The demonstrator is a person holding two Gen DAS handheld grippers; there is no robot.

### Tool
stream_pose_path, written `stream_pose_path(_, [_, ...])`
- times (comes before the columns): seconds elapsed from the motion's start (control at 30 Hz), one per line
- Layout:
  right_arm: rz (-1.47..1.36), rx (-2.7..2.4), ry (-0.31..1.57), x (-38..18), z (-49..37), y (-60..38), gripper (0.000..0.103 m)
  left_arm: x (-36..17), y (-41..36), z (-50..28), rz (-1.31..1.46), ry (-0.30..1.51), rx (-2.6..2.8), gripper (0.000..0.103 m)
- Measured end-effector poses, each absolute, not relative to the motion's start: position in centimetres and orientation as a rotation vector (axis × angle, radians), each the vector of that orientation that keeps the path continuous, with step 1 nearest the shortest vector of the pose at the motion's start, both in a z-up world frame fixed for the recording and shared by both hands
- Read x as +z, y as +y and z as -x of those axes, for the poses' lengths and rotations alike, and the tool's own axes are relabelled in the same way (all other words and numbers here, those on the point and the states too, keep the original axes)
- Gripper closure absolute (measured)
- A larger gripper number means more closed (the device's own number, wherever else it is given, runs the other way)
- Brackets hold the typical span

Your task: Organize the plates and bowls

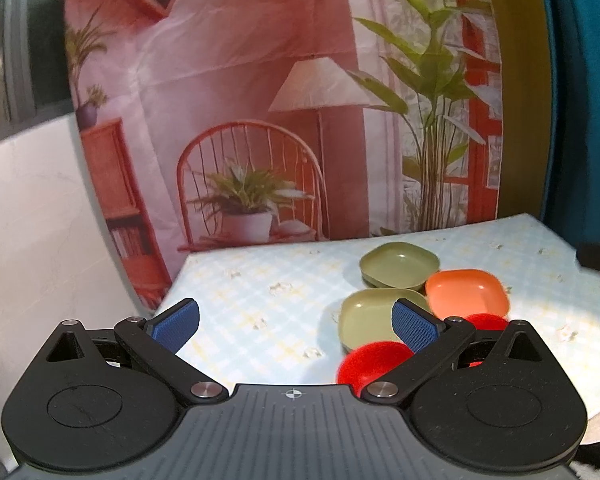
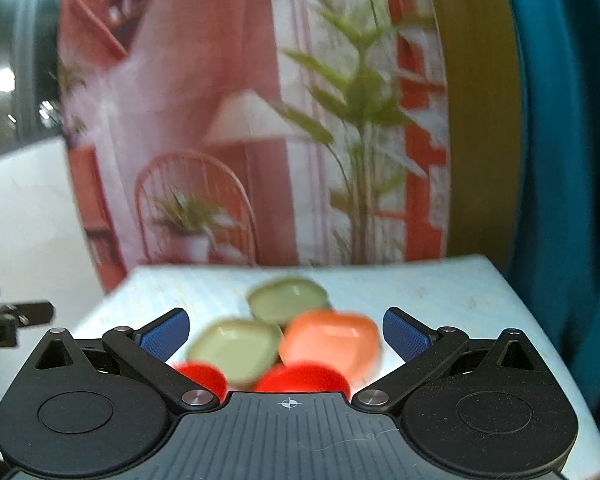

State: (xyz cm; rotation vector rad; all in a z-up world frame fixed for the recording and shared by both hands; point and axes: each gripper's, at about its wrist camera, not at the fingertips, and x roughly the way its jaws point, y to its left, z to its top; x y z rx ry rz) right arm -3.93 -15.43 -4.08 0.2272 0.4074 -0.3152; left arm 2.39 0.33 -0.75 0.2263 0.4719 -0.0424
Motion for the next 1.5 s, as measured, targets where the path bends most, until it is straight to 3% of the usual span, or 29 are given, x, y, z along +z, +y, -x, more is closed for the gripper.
stream_pose_path(0.37, [-0.122,-0.258,0.432,-3.7,-1.7,-16.1,0.0,-3.5,0.0,-7.3,-0.145,0.521,-0.07,0.0])
stream_pose_path(0.6, [-0.093,-0.275,0.515,-7.7,-4.3,-15.2,0.0,-8.9,-0.8,-8.4,-0.224,0.643,-0.164,0.001])
stream_pose_path(0.73, [-0.103,-0.305,0.611,-10.5,-4.6,-15.8,0.0,-10.8,0.0,-9.5,-0.195,0.734,-0.203,0.009])
stream_pose_path(0.9, [-0.156,-0.349,0.691,-12.5,-4.0,-16.9,0.0,-12.2,0.1,-10.1,-0.167,0.796,-0.245,0.011])
stream_pose_path(1.03, [-0.177,-0.279,0.741,-13.5,-3.5,-16.4,0.001,-13.7,-0.7,-10.3,-0.154,0.869,-0.269,0.022])
stream_pose_path(1.13, [-0.171,-0.237,0.787,-14.2,-3.4,-15.7,0.011,-14.9,-1.0,-10.6,-0.139,0.924,-0.301,0.031])
stream_pose_path(1.33, [-0.186,-0.219,0.823,-14.4,-3.3,-15.4,0.014,-16.0,-2.2,-10.3,-0.162,0.978,-0.386,0.048])
stream_pose_path(1.43, [-0.219,-0.193,0.847,-14.8,-3.4,-15.7,0.023,-16.1,-2.7,-10.3,-0.167,0.988,-0.422,0.051])
stream_pose_path(1.5, [-0.239,-0.179,0.866,-15.1,-3.5,-15.9,0.027,-16.5,-3.0,-10.5,-0.144,1.006,-0.455,0.059])
